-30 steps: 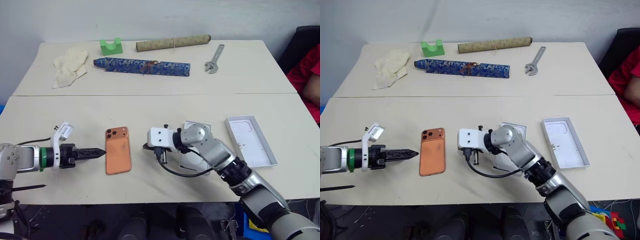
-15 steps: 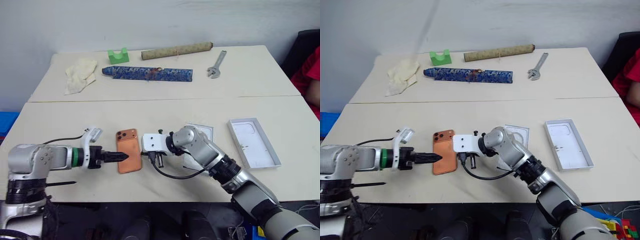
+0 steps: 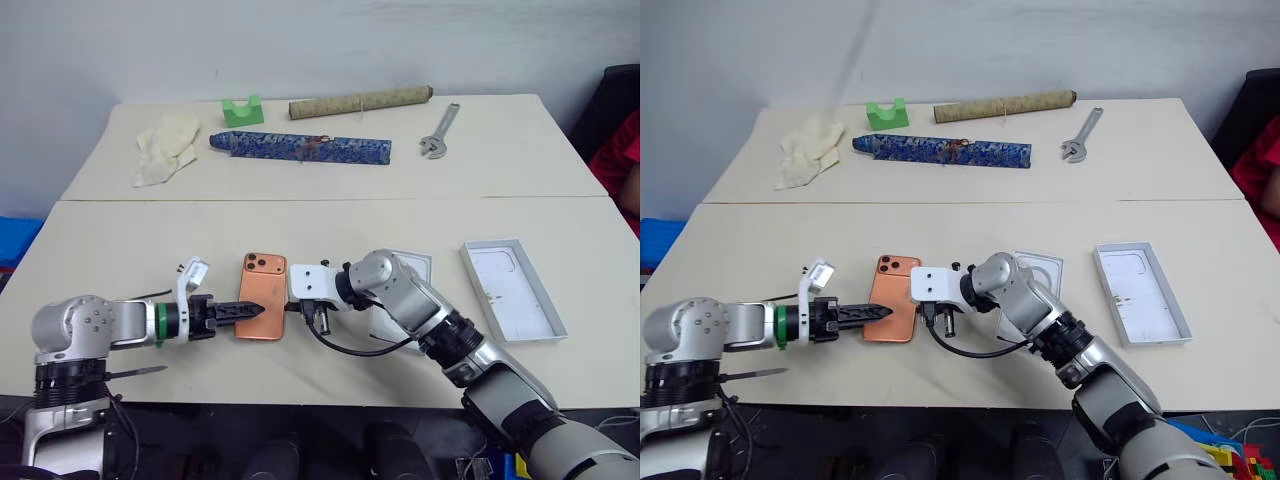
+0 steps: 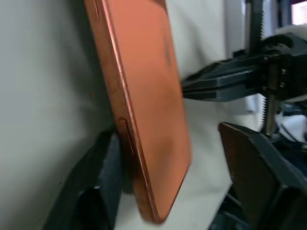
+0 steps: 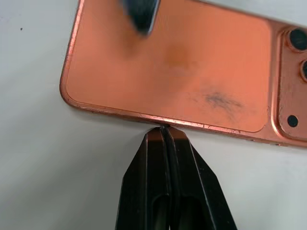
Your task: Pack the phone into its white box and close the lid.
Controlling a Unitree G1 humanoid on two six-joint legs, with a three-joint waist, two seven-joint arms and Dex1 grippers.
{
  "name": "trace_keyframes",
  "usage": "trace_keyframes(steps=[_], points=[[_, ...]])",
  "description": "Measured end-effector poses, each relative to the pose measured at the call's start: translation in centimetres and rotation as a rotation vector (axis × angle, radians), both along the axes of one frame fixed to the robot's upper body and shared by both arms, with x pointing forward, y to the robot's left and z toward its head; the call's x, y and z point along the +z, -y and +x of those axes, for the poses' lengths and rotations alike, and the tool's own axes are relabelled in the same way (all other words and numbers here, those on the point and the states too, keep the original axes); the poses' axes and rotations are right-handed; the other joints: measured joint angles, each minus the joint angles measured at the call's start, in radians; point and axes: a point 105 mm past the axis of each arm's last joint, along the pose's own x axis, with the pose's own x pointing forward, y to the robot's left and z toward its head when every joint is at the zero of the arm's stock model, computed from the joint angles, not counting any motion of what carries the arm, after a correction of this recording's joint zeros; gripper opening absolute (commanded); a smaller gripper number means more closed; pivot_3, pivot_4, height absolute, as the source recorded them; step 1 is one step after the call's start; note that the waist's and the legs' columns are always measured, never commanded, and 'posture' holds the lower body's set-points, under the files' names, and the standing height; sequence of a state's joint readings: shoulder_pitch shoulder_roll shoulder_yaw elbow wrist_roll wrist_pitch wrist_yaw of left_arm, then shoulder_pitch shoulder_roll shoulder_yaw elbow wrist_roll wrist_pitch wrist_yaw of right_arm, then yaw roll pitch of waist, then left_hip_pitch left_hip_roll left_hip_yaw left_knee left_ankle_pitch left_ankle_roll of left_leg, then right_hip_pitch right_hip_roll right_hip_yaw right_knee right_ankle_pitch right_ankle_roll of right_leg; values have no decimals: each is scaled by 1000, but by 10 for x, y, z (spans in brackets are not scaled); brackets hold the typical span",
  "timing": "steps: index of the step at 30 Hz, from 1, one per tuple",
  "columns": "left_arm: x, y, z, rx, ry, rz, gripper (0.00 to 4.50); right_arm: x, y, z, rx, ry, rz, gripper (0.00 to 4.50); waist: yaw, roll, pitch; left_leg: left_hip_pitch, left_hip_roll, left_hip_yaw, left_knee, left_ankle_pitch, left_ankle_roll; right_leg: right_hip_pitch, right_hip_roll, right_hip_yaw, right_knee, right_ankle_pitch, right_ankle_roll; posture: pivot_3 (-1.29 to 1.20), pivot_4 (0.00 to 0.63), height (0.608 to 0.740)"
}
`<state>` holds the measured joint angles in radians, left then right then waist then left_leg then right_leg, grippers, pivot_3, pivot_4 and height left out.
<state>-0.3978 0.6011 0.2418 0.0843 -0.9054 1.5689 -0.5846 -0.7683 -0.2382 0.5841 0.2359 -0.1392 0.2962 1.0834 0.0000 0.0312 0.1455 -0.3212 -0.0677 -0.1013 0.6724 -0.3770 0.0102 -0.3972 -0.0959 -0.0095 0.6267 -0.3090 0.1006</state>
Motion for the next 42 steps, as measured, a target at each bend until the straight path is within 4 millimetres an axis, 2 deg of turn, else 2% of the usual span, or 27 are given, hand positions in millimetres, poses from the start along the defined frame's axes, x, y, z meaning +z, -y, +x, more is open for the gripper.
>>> trace_keyframes(steps=[4,6,7,10,13,14,16,19,22,23,24,29,33,34,38,42], points=[[2,8,-1,-36,-12,-8,2778,0,-2,-1,7,2,9,0,-4,-4,-1,0,0,0,-6,1,0,-3,0,0,-1,0,0,0,150,740],[1,8,-2,-37,-16,-11,2418,1,-2,-1,7,4,10,0,-4,-4,-1,0,0,0,-6,1,0,-4,0,0,0,0,0,0,150,740],[1,8,-1,-34,-18,-5,2216,1,-2,-1,7,5,12,0,-4,-4,0,0,0,0,-6,1,0,-4,0,-1,-1,0,0,0,150,740],[-2,7,0,-20,-29,6,1196,1,1,-1,-1,14,17,0,-4,-7,1,-3,0,0,-6,1,-1,-7,0,-1,-1,0,0,0,150,740],[-1,5,-2,-20,-48,-16,258,2,4,-4,-5,16,43,0,-4,-11,1,-11,0,-1,-5,2,-2,-15,0,-1,0,0,0,0,150,740],[1,4,-2,-26,-46,-19,101,3,7,-5,-7,12,52,0,-5,-11,1,-13,0,-1,-5,2,-2,-16,0,-2,0,0,0,0,150,740],[4,3,-4,-36,-50,-19,110,9,13,-9,-7,4,91,0,-7,-15,4,-14,-1,-2,-6,2,-2,-17,0,-2,0,0,0,0,150,740],[8,1,-7,-58,-42,-3,110,32,28,-16,-32,-5,181,0,-9,-20,10,-15,0,-2,-6,2,-2,-18,1,-3,-1,0,0,0,150,740],[17,21,-10,-155,-17,-36,110,71,57,-20,-118,5,277,551,-3,-22,15,-16,0,-2,-5,2,-2,-18,1,-3,-2,0,0,0,150,740],[20,29,-10,-185,-4,-53,110,77,68,-23,-143,5,286,855,5,-23,16,-18,-1,-4,-5,2,-2,-17,0,-4,-4,0,0,0,150,740],[25,42,-11,-236,13,-76,110,83,87,-28,-190,7,284,1252,16,-23,16,-19,-1,-7,-4,2,-2,-17,0,-5,-6,0,0,0,150,740],[36,110,-10,-410,47,-154,110,78,168,-51,-469,-17,215,2942,37,-26,18,-31,-6,-12,1,3,0,-22,-1,-5,-7,2,3,0,150,740],[40,150,-3,-455,30,-183,110,81,198,-72,-596,-12,206,4384,30,-33,22,-34,-8,-11,5,3,0,-29,-1,-4,-6,3,7,0,150,740],[40,156,-3,-464,24,-177,110,82,201,-76,-616,-10,211,4500,25,-35,24,-34,-8,-11,5,3,0,-30,0,-4,-5,4,8,0,150,740],[33,180,4,-457,6,-107,110,79,207,-88,-676,-8,209,4500,25,-37,25,-31,-8,-9,9,5,-4,-31,1,0,-4,6,12,0,150,740],[22,190,8,-417,-38,-92,110,78,207,-90,-708,1,216,4500,27,-38,26,-31,-8,-9,10,7,-4,-31,1,5,-3,7,14,0,150,740]])
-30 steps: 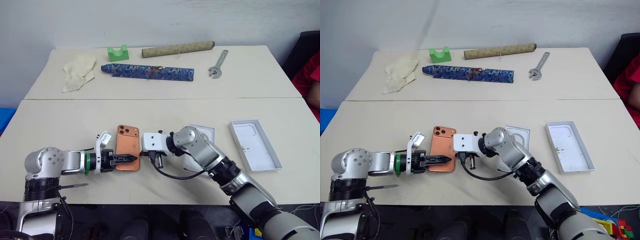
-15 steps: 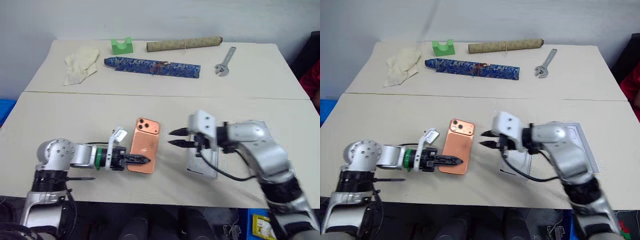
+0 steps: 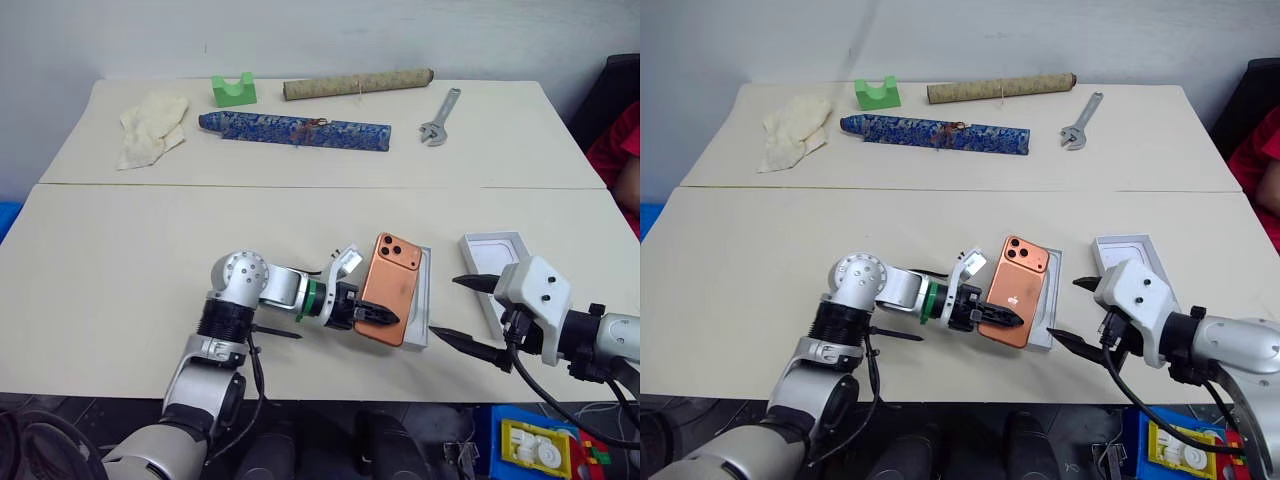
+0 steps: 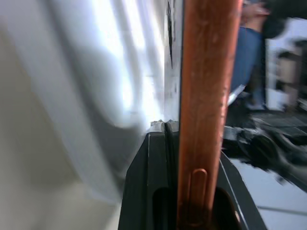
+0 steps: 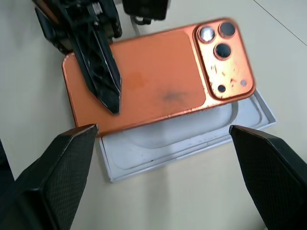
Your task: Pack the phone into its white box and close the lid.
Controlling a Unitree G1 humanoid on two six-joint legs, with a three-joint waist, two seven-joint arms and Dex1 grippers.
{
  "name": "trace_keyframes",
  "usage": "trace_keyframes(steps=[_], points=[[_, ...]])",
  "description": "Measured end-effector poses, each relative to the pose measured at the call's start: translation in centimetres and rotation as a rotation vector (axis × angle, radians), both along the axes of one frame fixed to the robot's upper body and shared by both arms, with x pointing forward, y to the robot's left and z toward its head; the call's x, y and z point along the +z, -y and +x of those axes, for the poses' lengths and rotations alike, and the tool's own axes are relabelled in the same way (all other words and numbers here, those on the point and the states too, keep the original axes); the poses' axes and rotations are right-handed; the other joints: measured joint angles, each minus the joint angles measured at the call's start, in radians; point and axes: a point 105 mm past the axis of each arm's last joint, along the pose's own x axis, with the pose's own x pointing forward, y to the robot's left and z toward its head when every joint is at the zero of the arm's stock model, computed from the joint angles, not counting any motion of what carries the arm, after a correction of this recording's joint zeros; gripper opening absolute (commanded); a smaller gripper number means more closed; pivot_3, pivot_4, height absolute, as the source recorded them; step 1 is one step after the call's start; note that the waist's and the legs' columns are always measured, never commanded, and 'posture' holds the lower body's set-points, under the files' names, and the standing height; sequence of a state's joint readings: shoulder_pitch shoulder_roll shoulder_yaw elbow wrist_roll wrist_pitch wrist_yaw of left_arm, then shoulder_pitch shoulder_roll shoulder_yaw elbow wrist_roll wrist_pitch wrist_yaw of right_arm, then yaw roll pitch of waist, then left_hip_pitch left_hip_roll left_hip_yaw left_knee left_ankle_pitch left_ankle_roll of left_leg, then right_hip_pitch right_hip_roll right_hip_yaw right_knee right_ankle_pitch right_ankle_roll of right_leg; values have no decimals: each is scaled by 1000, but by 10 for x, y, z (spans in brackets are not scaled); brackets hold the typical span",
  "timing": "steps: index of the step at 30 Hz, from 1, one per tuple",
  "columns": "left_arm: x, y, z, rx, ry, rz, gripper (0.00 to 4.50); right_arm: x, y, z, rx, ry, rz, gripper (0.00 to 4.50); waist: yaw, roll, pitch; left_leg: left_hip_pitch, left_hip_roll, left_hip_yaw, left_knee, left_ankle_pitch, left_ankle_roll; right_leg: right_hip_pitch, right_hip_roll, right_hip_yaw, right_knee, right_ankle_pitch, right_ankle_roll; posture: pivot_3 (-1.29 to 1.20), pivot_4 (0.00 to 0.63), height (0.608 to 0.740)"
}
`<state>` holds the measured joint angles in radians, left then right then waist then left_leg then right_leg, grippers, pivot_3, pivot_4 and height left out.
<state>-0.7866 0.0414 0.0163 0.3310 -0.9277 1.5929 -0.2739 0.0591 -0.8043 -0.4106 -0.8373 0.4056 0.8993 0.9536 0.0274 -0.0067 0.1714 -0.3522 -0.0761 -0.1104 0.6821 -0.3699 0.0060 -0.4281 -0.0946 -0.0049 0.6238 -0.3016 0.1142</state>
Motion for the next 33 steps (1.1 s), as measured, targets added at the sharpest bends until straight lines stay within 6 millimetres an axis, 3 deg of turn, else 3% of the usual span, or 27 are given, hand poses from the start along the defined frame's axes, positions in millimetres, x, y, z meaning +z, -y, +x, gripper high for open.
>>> trace_keyframes(steps=[9,23,33], points=[[1,16,2,7,-14,-3,110,1,1,3,-50,19,22,4500,22,0,0,0,-2,0,0,0,1,0,-1,1,-1,0,0,0,150,740],[21,22,0,-85,48,-61,4465,-1,1,3,-73,13,43,4500,26,-1,0,0,-2,1,0,0,1,0,-1,1,-1,0,1,0,150,740],[21,17,2,-259,349,21,4465,-10,-5,0,-59,-28,65,4500,23,0,0,0,-1,1,0,0,1,-1,0,2,-1,0,1,0,150,740]])
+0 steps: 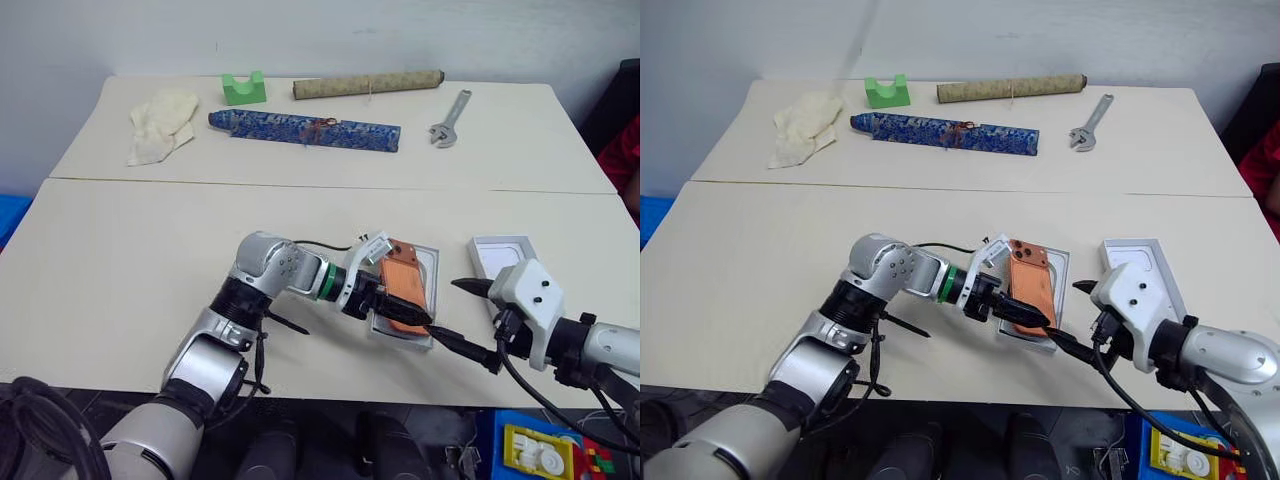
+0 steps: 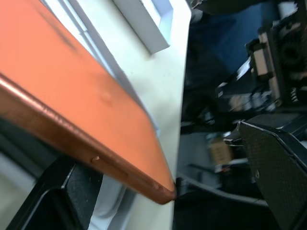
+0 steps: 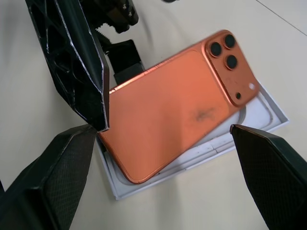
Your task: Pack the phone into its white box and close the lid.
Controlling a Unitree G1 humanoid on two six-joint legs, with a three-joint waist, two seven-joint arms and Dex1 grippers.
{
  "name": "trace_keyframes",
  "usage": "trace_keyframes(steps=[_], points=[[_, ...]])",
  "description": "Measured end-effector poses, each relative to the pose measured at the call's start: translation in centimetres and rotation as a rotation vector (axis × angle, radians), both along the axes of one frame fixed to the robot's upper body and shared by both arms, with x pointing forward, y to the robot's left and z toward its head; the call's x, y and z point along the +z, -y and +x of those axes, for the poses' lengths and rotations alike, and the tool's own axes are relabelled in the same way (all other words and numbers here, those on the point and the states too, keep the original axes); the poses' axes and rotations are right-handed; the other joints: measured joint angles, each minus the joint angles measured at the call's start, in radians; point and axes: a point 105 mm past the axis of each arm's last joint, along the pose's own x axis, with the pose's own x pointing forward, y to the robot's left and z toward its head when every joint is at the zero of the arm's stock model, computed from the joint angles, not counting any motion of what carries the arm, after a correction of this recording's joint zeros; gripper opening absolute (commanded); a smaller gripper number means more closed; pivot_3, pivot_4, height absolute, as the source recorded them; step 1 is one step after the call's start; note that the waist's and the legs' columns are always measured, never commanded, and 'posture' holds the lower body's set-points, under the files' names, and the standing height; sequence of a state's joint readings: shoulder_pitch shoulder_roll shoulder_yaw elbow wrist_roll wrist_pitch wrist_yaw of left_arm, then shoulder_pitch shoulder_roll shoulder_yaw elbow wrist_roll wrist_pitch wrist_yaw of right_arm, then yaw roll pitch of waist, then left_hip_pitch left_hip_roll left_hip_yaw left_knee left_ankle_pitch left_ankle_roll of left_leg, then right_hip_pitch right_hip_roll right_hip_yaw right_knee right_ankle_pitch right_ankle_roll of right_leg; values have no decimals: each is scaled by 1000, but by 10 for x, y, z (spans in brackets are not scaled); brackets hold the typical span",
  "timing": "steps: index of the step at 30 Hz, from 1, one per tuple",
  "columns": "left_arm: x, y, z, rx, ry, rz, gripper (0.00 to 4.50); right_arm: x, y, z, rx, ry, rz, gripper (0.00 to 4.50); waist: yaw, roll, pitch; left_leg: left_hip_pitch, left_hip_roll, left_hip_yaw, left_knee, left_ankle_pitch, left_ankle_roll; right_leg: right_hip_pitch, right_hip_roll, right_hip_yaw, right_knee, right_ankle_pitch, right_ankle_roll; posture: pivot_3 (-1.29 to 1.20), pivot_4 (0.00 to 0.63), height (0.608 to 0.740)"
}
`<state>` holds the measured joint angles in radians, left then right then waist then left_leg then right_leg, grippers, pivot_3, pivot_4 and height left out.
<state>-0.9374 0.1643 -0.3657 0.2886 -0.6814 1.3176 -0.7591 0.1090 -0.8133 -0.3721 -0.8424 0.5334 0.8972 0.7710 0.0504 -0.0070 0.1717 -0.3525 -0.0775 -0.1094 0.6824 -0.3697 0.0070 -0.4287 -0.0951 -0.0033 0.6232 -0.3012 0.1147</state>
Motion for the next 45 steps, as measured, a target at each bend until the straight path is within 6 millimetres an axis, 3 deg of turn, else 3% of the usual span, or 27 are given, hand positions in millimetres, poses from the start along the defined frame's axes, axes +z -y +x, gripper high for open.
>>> trace_keyframes(steps=[10,15,18,21,25,30,33,39,40,43,45], points=[[2,-16,1,-104,145,27,4465,3,2,0,-34,29,4,4500,-1,0,0,0,0,0,0,0,1,0,0,0,0,0,0,0,150,740],[-2,-47,-4,-129,277,8,4465,4,8,1,-72,27,12,4500,-14,0,0,0,1,0,-1,0,1,0,0,1,0,0,0,0,150,740],[-3,-56,-2,-126,451,-48,4465,5,17,3,-152,21,18,4500,-11,0,0,0,1,0,0,0,1,0,0,1,0,0,0,0,150,740],[10,-81,-8,-132,685,-185,4465,0,37,6,-328,-8,46,4500,-7,0,0,-1,1,0,-1,0,1,-1,0,1,-1,0,-1,0,150,740],[29,-115,-17,-197,778,-272,4465,-15,57,8,-533,-64,86,4500,1,1,0,-1,1,0,0,0,2,0,-1,0,0,0,-1,0,150,740],[52,-140,4,-135,839,-297,4465,-31,81,14,-719,-112,103,4500,1,1,0,-1,-2,0,0,1,4,0,-2,1,-1,1,0,0,150,740],[60,-142,7,-170,873,-301,4500,-36,85,19,-746,-123,101,3977,-7,1,0,-1,-2,0,-1,1,5,0,-1,1,0,1,0,0,150,740],[69,-129,13,-160,896,-350,4500,-53,81,32,-749,-174,128,2134,-23,1,0,-1,-2,1,0,1,5,0,-1,1,3,1,0,0,150,740],[69,-126,13,-158,896,-360,4500,-55,78,34,-740,-178,129,2134,-26,1,0,-1,-2,1,0,1,5,-1,-1,1,4,1,0,0,150,740],[70,-123,13,-157,894,-370,4500,-56,77,39,-736,-164,126,1437,-32,1,0,-1,-1,1,0,1,5,-1,-1,2,4,1,0,0,150,740],[71,-123,14,-155,894,-369,4500,-56,79,40,-744,-156,124,739,-33,1,0,-1,-1,2,0,1,5,-1,-1,2,4,1,0,0,150,740]])
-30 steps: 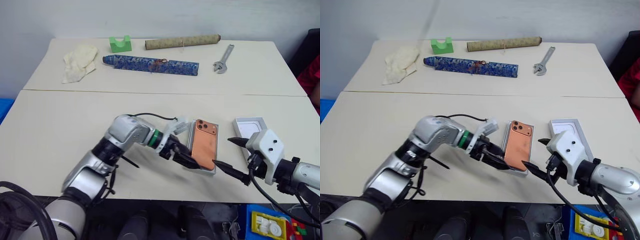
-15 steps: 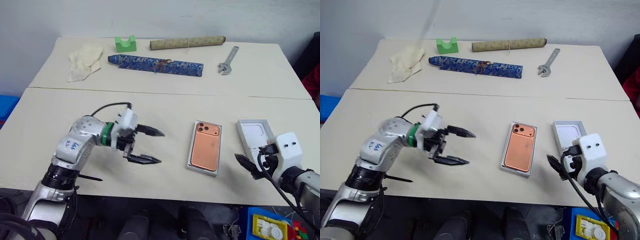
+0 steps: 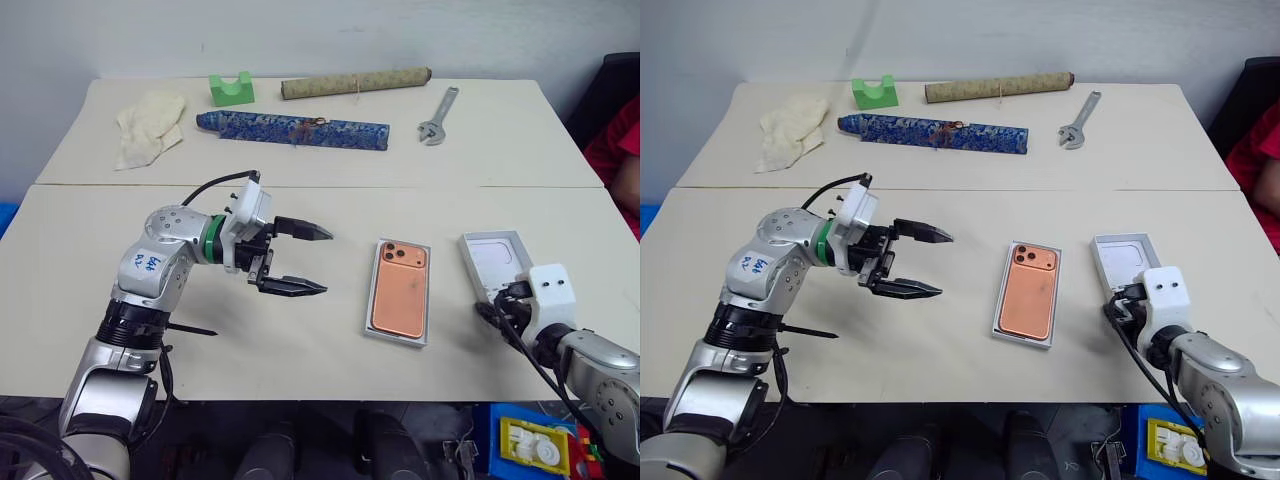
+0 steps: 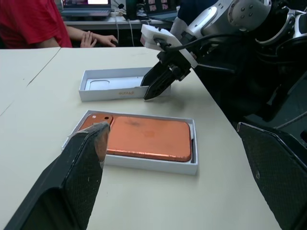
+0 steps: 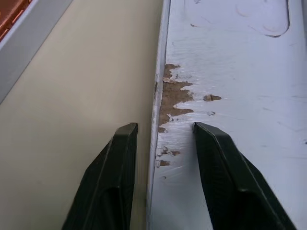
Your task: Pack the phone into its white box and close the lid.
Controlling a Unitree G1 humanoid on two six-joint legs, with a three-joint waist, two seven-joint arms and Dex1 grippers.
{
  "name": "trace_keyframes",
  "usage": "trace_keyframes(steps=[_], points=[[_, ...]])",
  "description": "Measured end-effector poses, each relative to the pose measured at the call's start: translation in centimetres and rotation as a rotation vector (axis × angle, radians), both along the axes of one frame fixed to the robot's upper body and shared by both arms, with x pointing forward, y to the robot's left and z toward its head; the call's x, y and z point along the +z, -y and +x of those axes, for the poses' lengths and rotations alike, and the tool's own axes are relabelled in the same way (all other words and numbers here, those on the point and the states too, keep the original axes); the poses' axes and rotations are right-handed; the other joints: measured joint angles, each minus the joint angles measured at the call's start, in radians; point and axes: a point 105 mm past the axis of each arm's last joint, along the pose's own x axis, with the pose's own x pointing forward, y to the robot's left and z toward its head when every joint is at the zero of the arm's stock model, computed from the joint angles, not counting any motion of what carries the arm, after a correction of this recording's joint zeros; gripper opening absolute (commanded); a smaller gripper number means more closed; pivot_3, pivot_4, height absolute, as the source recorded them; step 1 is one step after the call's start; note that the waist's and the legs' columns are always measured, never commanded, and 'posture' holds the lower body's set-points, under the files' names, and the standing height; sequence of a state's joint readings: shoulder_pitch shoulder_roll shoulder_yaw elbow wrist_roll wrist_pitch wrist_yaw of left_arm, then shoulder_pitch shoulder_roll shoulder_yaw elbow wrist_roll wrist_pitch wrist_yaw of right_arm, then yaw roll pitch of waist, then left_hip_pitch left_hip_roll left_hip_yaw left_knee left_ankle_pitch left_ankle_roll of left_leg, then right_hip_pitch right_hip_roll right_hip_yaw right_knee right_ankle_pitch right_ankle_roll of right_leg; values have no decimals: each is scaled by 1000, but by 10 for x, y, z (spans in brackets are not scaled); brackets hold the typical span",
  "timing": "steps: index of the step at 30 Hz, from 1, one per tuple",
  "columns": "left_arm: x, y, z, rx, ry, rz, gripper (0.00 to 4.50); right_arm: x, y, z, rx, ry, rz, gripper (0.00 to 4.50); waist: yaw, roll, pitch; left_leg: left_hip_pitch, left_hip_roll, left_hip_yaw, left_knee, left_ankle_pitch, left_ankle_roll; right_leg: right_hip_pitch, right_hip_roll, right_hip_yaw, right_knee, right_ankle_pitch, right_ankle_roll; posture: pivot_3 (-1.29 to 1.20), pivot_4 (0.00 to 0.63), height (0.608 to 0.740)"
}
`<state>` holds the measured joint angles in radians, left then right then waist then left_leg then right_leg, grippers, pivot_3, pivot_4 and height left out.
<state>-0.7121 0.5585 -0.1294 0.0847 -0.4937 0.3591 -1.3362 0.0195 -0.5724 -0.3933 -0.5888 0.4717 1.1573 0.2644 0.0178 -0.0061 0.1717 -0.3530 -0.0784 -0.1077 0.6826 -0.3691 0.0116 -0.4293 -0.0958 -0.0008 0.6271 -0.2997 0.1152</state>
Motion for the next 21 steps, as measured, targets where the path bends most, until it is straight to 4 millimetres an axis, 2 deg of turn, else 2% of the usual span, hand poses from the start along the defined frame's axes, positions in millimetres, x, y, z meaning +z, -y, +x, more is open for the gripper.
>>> trace_keyframes(steps=[2,7,10,14,19,21], points=[[0,0,0,2,1,2,4500,0,-1,1,3,1,-1,111,2,0,0,0,0,0,0,0,0,0,0,0,0,0,0,0,150,740],[-1,0,1,7,2,8,4500,3,-4,2,-2,10,10,50,5,0,0,0,0,0,0,0,0,0,0,1,0,0,0,0,150,740],[-3,-3,2,21,3,26,4500,21,-20,2,58,55,67,50,2,0,0,0,0,1,0,0,0,-2,0,2,0,0,0,0,150,740],[-6,-5,3,33,-1,36,4500,63,-65,-1,261,158,244,50,0,0,0,0,1,1,0,0,0,-2,1,2,1,0,0,0,150,740],[-10,-15,7,87,-3,69,4500,89,-141,-22,684,154,538,50,-7,0,0,0,1,1,-1,0,0,-2,1,2,1,0,0,0,150,740],[-12,-21,9,120,-4,77,4500,92,-159,-23,772,116,667,50,-10,0,0,0,1,1,-1,0,0,-1,0,2,1,0,0,0,150,740]])
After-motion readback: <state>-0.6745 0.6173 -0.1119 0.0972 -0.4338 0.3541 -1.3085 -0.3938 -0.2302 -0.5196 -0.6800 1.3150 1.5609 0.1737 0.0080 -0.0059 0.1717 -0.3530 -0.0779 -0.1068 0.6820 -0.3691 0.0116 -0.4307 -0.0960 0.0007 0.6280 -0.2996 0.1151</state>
